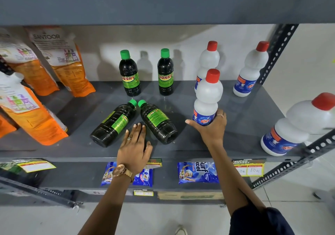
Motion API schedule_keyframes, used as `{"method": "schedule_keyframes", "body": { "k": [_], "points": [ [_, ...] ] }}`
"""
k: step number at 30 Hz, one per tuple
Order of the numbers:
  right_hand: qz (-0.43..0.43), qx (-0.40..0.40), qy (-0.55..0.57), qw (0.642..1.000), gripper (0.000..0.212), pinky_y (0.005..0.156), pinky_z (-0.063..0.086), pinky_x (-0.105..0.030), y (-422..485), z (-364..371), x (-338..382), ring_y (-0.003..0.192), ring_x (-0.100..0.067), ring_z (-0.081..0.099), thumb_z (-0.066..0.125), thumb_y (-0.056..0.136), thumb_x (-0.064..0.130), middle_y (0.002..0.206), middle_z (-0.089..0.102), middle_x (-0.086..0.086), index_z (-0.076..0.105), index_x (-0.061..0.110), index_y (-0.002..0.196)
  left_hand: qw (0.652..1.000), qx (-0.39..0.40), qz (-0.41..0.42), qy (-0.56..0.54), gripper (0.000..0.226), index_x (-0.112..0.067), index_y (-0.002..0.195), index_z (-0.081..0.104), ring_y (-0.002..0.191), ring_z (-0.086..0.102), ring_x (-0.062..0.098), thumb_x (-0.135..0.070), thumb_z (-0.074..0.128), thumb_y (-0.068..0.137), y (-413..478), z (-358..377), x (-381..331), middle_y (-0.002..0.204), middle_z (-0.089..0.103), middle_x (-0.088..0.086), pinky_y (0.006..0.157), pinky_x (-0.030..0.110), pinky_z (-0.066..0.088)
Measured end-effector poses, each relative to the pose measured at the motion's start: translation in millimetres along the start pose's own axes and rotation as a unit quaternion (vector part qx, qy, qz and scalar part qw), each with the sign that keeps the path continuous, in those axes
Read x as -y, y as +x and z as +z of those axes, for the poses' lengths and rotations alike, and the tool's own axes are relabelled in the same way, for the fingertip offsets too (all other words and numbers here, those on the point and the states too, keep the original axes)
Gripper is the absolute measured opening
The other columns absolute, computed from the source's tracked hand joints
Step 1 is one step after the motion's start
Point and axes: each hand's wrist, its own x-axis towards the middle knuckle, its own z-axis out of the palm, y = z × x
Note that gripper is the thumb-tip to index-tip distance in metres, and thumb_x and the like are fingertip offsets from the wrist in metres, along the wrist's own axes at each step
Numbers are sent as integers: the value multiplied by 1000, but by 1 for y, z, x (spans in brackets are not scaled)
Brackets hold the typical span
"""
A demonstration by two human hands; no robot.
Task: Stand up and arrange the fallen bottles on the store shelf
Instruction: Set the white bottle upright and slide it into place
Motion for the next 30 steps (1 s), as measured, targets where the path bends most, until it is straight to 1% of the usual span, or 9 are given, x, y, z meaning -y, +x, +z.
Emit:
{"method": "schedule_keyframes", "body": {
  "k": [3,5,7,10,15,19,24,26,30],
  "points": [
    [-17,10,-24,1000,101,90,47,-29,0,0,1,111,-16,46,86,44,54,120,46,-6,42,12,125,1000,1,1,-1,64,-5,138,33,137,26,26,-40,24,86,-1,-1,0,146,36,15,113,42,16],
    [-8,27,7,1000,91,87,51,-26,1,-4,-5,109,-15,51,90,53,37,122,49,-2,43,15,128,1000,0,1,-1,64,-4,138,34,136,28,26,-40,24,86,-1,-2,0,145,38,15,112,42,16],
    [-1,36,10,999,79,80,52,-20,0,-7,-11,106,-16,57,88,59,30,120,55,-1,46,17,126,1000,0,1,0,63,-4,137,35,136,29,27,-40,25,86,-1,-2,0,144,39,16,112,43,16],
    [3,26,0,1000,75,78,51,-18,-9,-11,-16,104,-16,61,87,61,33,120,61,-2,50,18,124,1000,3,1,-1,64,-4,137,35,136,28,26,-40,25,86,0,-1,0,145,38,15,112,42,15],
    [-19,-2,-25,1000,74,81,54,-25,-40,-30,-21,101,-17,62,87,60,37,117,64,-3,53,17,123,1000,-1,2,-6,63,-3,135,37,135,31,28,-39,26,86,0,-2,0,143,41,17,112,44,18],
    [-45,-22,-45,998,72,77,50,-19,-64,-42,-27,98,-14,61,87,59,37,112,63,-2,54,15,119,1000,-1,7,-6,63,-1,136,37,136,30,28,-39,26,86,0,-1,1,143,39,18,113,44,18],
    [-43,-30,-33,998,81,81,54,-30,-78,-45,-33,103,-20,61,79,60,53,117,61,-3,50,14,125,1000,6,6,-7,65,-1,136,35,136,29,29,-39,24,85,1,2,3,144,37,20,113,46,18],
    [-37,-34,-29,998,81,81,53,-27,-80,-45,-32,104,-20,61,75,60,57,118,61,-4,49,15,125,1000,12,7,-6,65,0,136,35,136,28,29,-39,23,86,2,3,3,144,37,20,113,46,18],
    [-36,-45,-33,998,78,80,51,-23,-83,-44,-33,103,-19,61,78,61,50,118,61,-5,50,13,124,1000,20,11,-5,66,-1,138,33,138,24,28,-40,21,85,2,3,3,146,34,19,114,45,15]
  ]
}}
